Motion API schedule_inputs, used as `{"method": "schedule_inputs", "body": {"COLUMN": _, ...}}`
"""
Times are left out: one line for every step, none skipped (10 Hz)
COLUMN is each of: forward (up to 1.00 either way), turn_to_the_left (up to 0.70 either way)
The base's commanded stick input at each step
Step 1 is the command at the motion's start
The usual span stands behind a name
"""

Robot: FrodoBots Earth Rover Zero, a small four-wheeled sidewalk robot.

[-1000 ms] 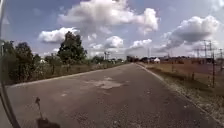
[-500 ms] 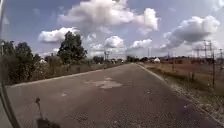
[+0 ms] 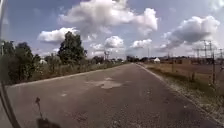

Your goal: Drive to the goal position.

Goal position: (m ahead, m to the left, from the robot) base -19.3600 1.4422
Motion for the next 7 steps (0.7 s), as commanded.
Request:
{"method": "schedule_inputs", "body": {"forward": 0.04, "turn_to_the_left": 0.00}}
{"method": "schedule_inputs", "body": {"forward": 0.04, "turn_to_the_left": 0.00}}
{"method": "schedule_inputs", "body": {"forward": 0.04, "turn_to_the_left": 0.00}}
{"method": "schedule_inputs", "body": {"forward": 0.04, "turn_to_the_left": 0.00}}
{"method": "schedule_inputs", "body": {"forward": 0.04, "turn_to_the_left": 0.00}}
{"method": "schedule_inputs", "body": {"forward": 0.04, "turn_to_the_left": 0.00}}
{"method": "schedule_inputs", "body": {"forward": 0.04, "turn_to_the_left": 0.00}}
